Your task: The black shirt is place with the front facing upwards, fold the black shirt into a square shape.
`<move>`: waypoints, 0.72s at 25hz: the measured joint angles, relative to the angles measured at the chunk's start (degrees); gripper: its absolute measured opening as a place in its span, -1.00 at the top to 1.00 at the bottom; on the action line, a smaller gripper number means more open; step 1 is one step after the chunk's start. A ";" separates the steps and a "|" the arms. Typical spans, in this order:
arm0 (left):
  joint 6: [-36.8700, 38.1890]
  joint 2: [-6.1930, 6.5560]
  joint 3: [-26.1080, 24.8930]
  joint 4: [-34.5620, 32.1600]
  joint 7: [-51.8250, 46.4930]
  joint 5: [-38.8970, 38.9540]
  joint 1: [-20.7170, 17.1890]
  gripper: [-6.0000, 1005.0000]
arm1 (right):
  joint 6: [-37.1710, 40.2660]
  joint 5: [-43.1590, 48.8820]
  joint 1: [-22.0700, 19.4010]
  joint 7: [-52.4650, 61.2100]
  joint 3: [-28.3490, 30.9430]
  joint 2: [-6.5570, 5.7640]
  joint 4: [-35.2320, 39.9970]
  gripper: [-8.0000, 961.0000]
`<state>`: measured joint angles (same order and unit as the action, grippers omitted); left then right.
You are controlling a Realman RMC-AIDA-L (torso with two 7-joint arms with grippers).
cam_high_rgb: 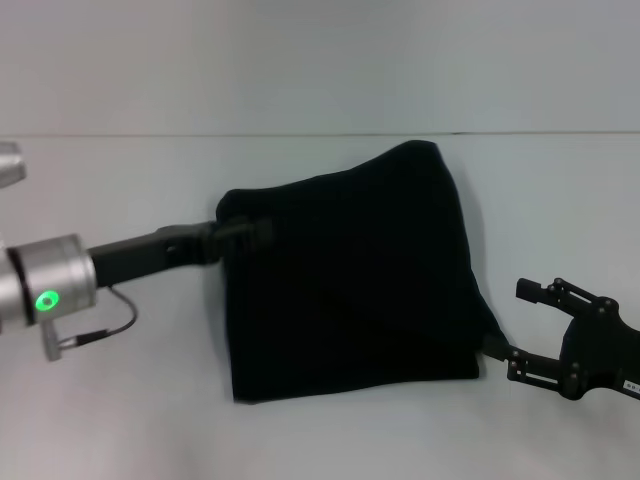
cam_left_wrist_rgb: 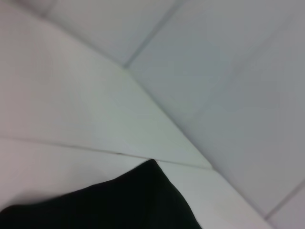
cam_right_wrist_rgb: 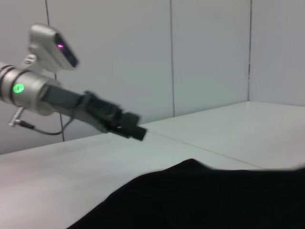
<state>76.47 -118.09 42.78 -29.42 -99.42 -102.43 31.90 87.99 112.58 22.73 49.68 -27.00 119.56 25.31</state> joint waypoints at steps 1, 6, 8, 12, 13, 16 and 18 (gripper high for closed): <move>0.80 -0.05 0.57 -1.42 1.05 -0.35 -0.72 -0.05 | 0.04 0.01 0.03 -0.01 0.18 0.00 -0.05 -0.86; 9.04 -0.02 1.17 -6.69 9.99 -1.81 -4.91 -0.26 | 0.21 0.02 0.12 -0.55 0.34 0.15 -0.28 -0.86; 13.53 -0.34 0.68 -7.90 16.20 -2.18 -7.11 -0.35 | 0.23 0.16 -0.10 -1.33 0.07 0.15 -0.68 -0.86; 15.78 -1.87 0.64 -8.73 24.77 -4.22 -10.86 -0.52 | -0.81 0.34 -1.08 -4.02 -0.03 0.15 -2.23 -0.86; 15.45 -2.21 0.64 -8.75 26.19 -5.23 -11.53 -0.59 | -1.61 0.34 -1.27 -4.95 0.07 0.14 -2.91 -0.86; 13.64 -2.97 0.66 -8.41 28.46 -7.25 -12.60 -0.78 | -3.62 0.36 -1.50 -6.39 0.18 0.14 -4.23 -0.86; 12.28 -3.22 0.66 -8.19 28.72 -7.44 -12.80 -0.91 | -4.22 0.32 -1.46 -6.57 0.27 0.15 -4.53 -0.86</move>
<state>88.75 -121.32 43.44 -37.61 -70.70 -109.87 19.10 83.77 112.90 21.27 43.11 -26.74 119.71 20.79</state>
